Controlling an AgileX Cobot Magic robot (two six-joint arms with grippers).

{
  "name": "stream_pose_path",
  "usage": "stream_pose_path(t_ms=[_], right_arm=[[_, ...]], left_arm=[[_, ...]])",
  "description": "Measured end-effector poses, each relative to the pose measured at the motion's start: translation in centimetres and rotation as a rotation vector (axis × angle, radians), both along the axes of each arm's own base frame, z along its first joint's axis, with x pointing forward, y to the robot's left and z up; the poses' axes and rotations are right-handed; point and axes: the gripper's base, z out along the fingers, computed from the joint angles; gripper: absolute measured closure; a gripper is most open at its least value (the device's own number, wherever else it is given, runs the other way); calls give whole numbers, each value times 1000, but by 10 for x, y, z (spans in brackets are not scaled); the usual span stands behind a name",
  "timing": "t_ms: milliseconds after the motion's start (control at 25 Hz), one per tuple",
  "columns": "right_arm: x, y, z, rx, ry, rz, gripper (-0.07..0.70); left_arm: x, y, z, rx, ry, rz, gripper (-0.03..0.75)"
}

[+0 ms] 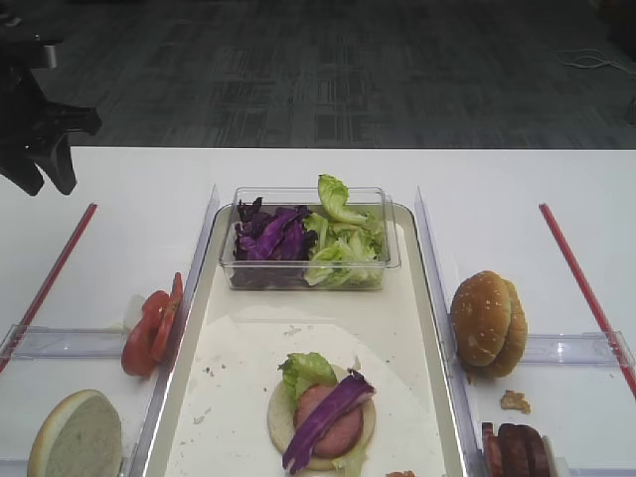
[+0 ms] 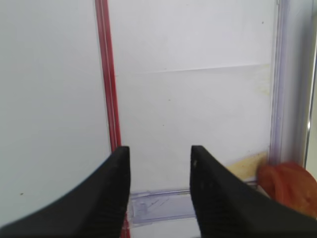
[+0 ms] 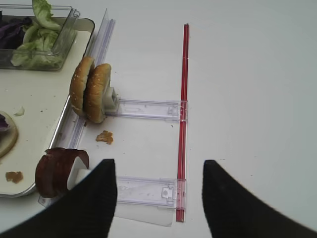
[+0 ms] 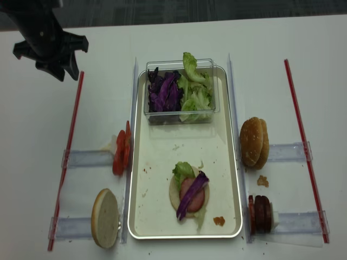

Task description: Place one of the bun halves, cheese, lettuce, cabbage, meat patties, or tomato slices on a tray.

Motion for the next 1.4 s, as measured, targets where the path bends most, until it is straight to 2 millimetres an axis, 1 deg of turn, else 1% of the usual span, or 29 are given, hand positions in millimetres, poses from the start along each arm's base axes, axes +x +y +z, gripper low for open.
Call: stream_pose_path(t_ms=[240, 400, 600, 720, 920, 1080, 1400], right_arm=[[0, 0, 0, 0, 0, 0, 220], [0, 0, 0, 0, 0, 0, 220], [0, 0, 0, 2, 0, -1, 220], [0, 0, 0, 2, 0, -1, 220], [0, 0, 0, 2, 0, -1, 220], [0, 0, 0, 2, 0, -1, 220], [0, 0, 0, 2, 0, -1, 220]], left_arm=[[-1, 1, 0, 7, 1, -4, 438], [-14, 0, 1, 11, 20, -21, 437], [-33, 0, 10, 13, 18, -38, 413], [-51, -1, 15, 14, 20, -42, 386], [-91, -1, 23, 16, 28, -45, 374], [-119, -2, 21, 19, 30, -48, 374], [-173, -1, 4, 43, 50, -50, 374]])
